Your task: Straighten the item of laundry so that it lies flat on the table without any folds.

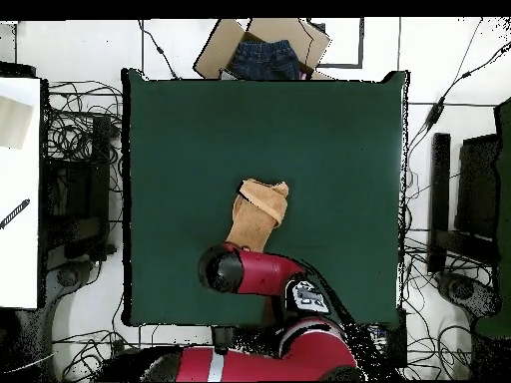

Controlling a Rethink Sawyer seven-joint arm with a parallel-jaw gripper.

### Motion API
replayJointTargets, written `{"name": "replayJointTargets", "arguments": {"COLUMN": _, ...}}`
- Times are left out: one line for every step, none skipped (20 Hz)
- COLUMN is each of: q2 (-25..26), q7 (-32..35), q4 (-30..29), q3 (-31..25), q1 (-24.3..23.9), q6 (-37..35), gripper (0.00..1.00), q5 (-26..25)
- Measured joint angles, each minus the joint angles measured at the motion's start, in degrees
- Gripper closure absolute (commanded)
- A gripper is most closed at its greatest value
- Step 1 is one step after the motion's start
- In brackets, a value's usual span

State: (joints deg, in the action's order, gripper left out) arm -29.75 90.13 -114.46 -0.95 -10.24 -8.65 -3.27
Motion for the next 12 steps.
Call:
{"name": "replayJointTargets", "arguments": {"q2": 0.4, "q7": 0.0, "q4": 0.4, "q3": 0.0, "q1": 0.0, "q6": 0.0, "gripper": 0.00, "q5": 0.0}}
{"name": "replayJointTargets", "arguments": {"q2": 0.7, "q7": 0.0, "q4": 0.5, "q3": 0.0, "q1": 0.0, "q6": 0.0, "gripper": 0.00, "q5": 0.0}}
{"name": "replayJointTargets", "arguments": {"q2": 1.1, "q7": 0.0, "q4": 0.9, "q3": -0.1, "q1": -0.1, "q6": 0.0, "gripper": 0.00, "q5": 0.0}}
{"name": "replayJointTargets", "arguments": {"q2": 1.4, "q7": 0.0, "q4": 1.1, "q3": -0.1, "q1": -0.1, "q6": 0.0, "gripper": 0.00, "q5": 0.0}}
{"name": "replayJointTargets", "arguments": {"q2": 1.8, "q7": 0.0, "q4": 1.3, "q3": -0.2, "q1": -0.3, "q6": 0.0, "gripper": 0.00, "q5": 0.0}}
{"name": "replayJointTargets", "arguments": {"q2": 2.1, "q7": 0.0, "q4": 1.5, "q3": -0.2, "q1": -0.4, "q6": 0.0, "gripper": 0.00, "q5": 0.0}}
{"name": "replayJointTargets", "arguments": {"q2": 2.7, "q7": 0.0, "q4": 1.7, "q3": -0.3, "q1": -0.5, "q6": 0.2, "gripper": 0.00, "q5": 0.0}}
{"name": "replayJointTargets", "arguments": {"q2": 3.2, "q7": 0.0, "q4": 2.0, "q3": -0.4, "q1": -0.7, "q6": 0.4, "gripper": 0.00, "q5": -0.1}}
{"name": "replayJointTargets", "arguments": {"q2": 3.5, "q7": 0.0, "q4": 2.1, "q3": -0.4, "q1": -0.8, "q6": 0.5, "gripper": 0.00, "q5": -0.2}}
{"name": "replayJointTargets", "arguments": {"q2": 3.9, "q7": 0.0, "q4": 2.3, "q3": -0.4, "q1": -0.9, "q6": 0.7, "gripper": 0.00, "q5": -0.3}}
{"name": "replayJointTargets", "arguments": {"q2": 4.2, "q7": 0.0, "q4": 2.5, "q3": -0.4, "q1": -1.0, "q6": 0.9, "gripper": 0.00, "q5": -0.5}}
{"name": "replayJointTargets", "arguments": {"q2": 4.3, "q7": 0.0, "q4": 2.6, "q3": -0.5, "q1": -1.1, "q6": 1.0, "gripper": 0.00, "q5": -0.6}}
